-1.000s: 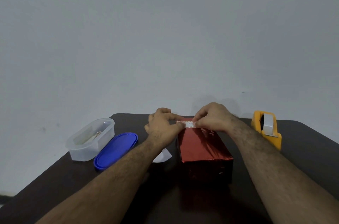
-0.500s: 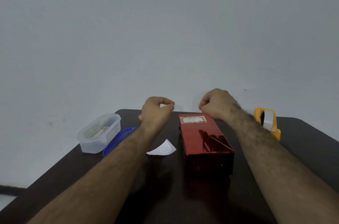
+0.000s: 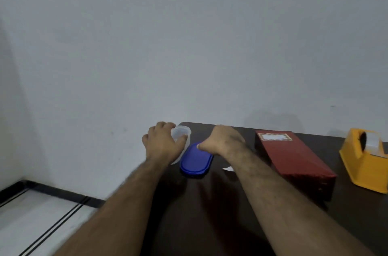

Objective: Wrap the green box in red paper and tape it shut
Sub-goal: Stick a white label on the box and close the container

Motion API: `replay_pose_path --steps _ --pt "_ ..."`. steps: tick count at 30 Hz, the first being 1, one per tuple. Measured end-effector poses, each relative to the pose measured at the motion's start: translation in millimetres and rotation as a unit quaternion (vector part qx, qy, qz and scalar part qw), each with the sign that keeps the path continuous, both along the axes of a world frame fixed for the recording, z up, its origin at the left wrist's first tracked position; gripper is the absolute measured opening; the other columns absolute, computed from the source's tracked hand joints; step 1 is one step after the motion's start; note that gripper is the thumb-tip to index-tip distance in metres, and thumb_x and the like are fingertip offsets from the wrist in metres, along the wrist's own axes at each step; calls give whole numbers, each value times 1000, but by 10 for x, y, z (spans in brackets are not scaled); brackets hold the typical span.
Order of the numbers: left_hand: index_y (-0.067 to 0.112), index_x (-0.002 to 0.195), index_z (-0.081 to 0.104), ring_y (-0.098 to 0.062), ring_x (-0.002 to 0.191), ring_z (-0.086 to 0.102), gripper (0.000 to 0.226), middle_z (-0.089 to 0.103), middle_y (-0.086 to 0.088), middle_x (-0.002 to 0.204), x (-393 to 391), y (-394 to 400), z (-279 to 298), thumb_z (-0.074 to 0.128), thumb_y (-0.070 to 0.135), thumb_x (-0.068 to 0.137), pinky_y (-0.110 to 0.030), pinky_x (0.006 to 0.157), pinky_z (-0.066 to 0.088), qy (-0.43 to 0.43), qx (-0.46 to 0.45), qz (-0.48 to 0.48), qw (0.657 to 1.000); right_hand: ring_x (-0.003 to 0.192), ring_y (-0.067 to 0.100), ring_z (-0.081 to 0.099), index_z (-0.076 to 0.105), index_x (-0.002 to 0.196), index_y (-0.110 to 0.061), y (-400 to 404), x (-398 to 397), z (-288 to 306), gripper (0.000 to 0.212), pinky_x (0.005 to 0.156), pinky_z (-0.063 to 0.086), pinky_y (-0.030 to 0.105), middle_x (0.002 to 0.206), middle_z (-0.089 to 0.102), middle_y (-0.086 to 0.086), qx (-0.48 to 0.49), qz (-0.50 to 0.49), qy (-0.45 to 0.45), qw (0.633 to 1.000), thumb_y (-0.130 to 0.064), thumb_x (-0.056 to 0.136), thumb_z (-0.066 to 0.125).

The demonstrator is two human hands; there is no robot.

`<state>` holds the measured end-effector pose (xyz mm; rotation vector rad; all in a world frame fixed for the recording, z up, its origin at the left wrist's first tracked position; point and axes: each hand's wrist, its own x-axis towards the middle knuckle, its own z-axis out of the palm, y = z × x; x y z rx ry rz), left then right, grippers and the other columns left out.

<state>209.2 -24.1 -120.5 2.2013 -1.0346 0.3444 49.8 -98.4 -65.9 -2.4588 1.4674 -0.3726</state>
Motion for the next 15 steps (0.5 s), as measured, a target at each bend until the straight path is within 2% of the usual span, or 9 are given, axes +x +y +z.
replay_pose_path --steps 3,5,7,8,10,13,15 --pt "24 144 56 -32 128 57 69 61 -4 141 202 19 -98 56 69 92 -47 106 43 71 20 13 997 97 24 61 64 124 -21 73 252 -197 78 77 50 34 105 59 1 39 -50 75 995 -81 75 71" --pt "19 140 57 -32 120 62 67 66 -7 135 261 4 -107 58 66 92 -42 100 50 129 15 -12 991 97 25 58 61 128 -21 90 357 -261 85 79 47 36 106 57 3 32 -67 99 992 -85 72 70" --pt "17 131 60 -27 105 62 57 69 -6 127 257 -18 -101 63 59 93 -36 89 51 167 -7 -36 985 100 25 61 61 125 -21 68 432 -302 86 85 51 37 105 59 3 22 -83 92 992 -85 69 73" --pt "17 128 61 -25 100 59 53 69 -6 125 263 -28 -102 65 56 92 -35 85 49 172 -13 -41 984 101 25 62 62 123 -21 37 472 -340 83 86 52 36 107 61 3 30 -92 78 992 -83 69 75" --pt "17 128 61 -24 98 57 49 69 -6 125 257 -42 -98 66 50 92 -33 84 47 170 -19 -42 984 91 23 62 64 119 -18 -39 509 -404 72 78 51 32 103 64 2 63 -116 17 991 -68 71 80" --pt "17 136 61 -30 115 64 50 69 -6 132 226 -35 -89 68 38 91 -34 92 48 163 -24 -46 985 80 25 67 59 122 -14 -166 515 -427 54 66 54 30 98 69 5 116 -149 -153 970 -36 74 73" --pt "18 137 62 -30 117 65 51 69 -6 132 188 -23 -86 69 35 90 -33 93 48 159 -20 -52 986 79 25 67 53 121 -11 -221 508 -355 47 62 55 32 98 67 6 102 -133 -212 963 -27 80 70"
